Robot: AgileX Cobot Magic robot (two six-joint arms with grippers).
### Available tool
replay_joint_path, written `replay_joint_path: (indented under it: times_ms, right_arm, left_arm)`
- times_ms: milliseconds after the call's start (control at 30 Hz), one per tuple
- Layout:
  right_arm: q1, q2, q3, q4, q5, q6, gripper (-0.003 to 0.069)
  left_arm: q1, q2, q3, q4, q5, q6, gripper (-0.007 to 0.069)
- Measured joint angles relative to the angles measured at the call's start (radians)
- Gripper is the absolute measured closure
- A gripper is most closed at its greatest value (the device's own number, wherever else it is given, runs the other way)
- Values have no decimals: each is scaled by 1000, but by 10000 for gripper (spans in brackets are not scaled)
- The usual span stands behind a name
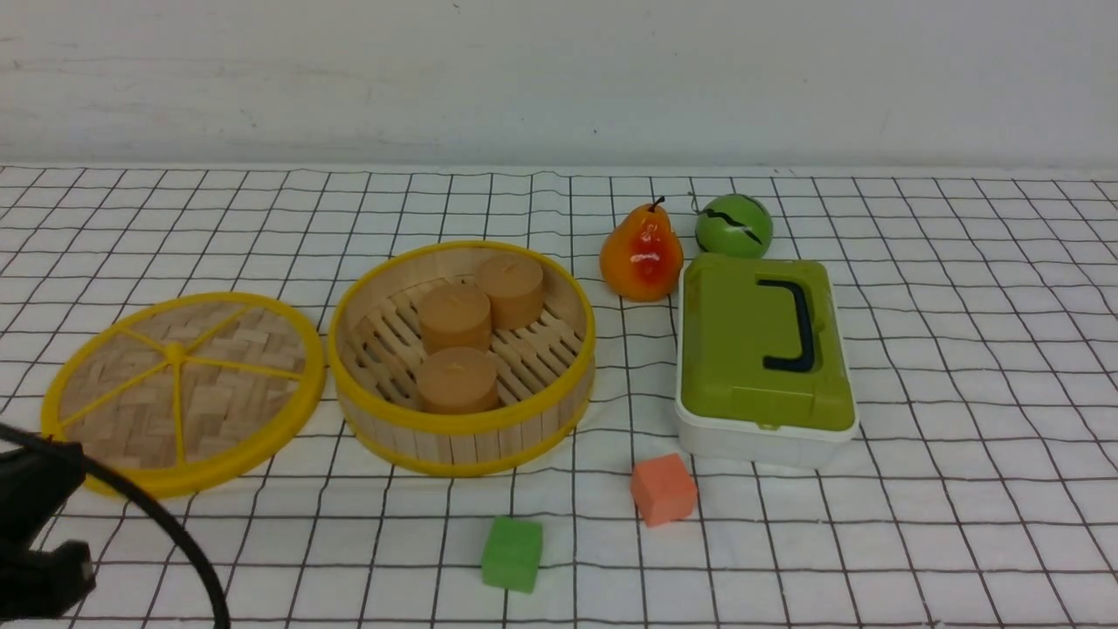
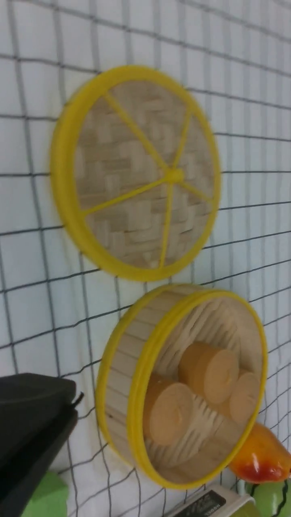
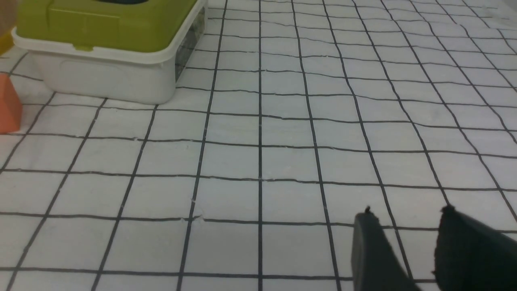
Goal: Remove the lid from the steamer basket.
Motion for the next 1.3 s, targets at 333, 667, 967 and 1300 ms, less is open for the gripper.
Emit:
replay_joint_path:
  times_ms: [333, 667, 967, 1300]
  right_arm:
    - [0, 0, 0, 0, 0, 0, 419]
    - [0, 0, 0, 0, 0, 0, 419]
    - [0, 0, 0, 0, 0, 0, 419]
    - [0, 0, 0, 0, 0, 0, 419]
  left_arm:
    - [-110, -402, 395, -53, -476, -25, 637]
    - [-10, -573, 408, 228, -196, -337, 636]
    - [-9, -573, 409, 370, 93, -565, 636]
    - [-9, -573, 409, 376, 99, -537, 636]
